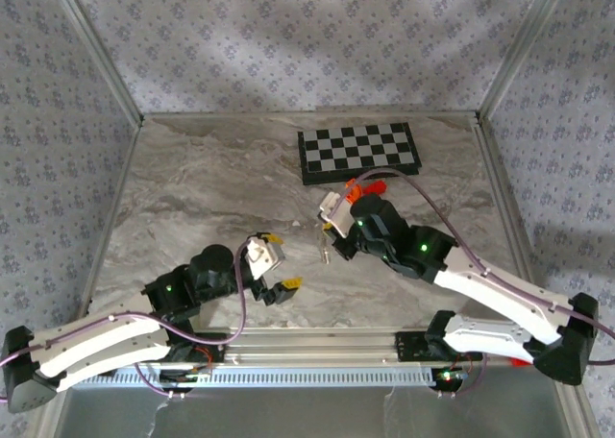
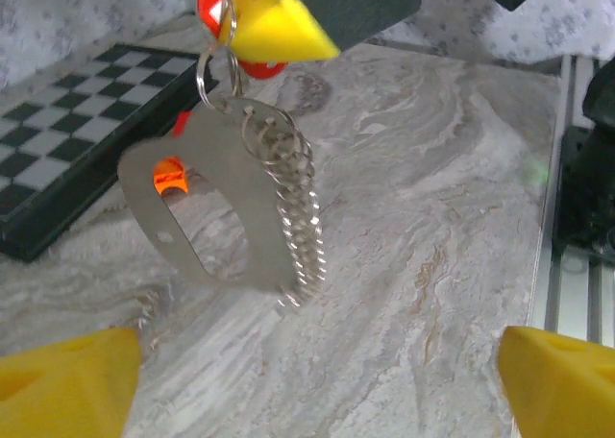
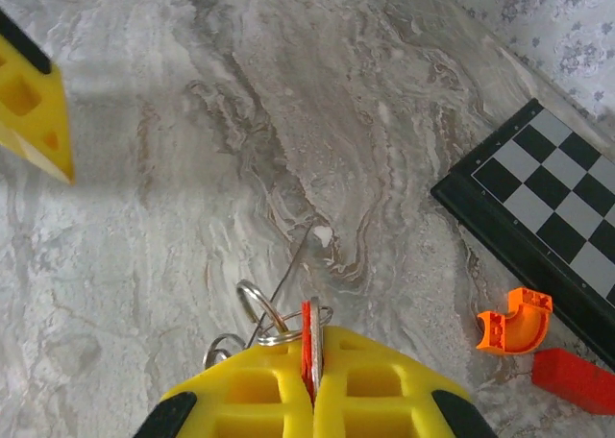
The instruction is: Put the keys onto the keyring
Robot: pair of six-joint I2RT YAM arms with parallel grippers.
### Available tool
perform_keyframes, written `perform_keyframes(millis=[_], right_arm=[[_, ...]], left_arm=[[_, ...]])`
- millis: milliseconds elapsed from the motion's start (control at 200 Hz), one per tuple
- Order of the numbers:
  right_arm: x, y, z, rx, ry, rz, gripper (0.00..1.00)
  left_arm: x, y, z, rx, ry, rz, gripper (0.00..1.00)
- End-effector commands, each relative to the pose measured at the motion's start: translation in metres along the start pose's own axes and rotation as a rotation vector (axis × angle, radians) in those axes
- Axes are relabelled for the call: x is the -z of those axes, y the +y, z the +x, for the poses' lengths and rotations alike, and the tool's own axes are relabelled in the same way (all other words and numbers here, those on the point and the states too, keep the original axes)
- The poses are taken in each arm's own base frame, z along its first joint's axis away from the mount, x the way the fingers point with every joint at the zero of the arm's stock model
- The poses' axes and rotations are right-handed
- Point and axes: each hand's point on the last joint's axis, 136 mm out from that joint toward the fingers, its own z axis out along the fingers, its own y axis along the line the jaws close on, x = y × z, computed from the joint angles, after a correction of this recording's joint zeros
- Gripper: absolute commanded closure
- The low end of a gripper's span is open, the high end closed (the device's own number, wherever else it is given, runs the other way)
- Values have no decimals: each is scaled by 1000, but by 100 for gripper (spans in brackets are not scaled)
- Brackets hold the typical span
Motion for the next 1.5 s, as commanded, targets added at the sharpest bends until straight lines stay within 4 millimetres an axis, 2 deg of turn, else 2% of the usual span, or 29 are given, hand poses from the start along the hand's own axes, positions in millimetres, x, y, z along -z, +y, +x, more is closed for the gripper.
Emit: perform_keyframes(millis=[0,415,455,465,485,960,1219,1374,1494], right_arm=[[-3,-9,-24,-66,-43,-7,100],[-66,-44,-40,-153,-10,26,100],[-74,-44,-36,-156,3,21,100],[-72,-47,-46,-156,-20,23,100],[-74,-48,-51,-158,-28,21,100],[-142,-56,-71,-193,-30,-29,100],[-168,-47,-57,-232,-2,-78,100],[-171,-42,-46,-238,20,-92,100],[-169,-39,-29,-231,56,-91,100]], left_arm=[[5,9,-12,43,-60,-52,1],[6,23,-5,92,-64,-135,0],[6,23,-4,90,-65,-138,0],[7,24,-4,90,-65,-141,1],[7,24,-4,90,-65,-143,1],[12,31,-7,81,-79,-183,1],[13,33,-8,78,-80,-194,1],[13,35,-8,71,-79,-203,1],[14,35,-10,65,-79,-206,1]])
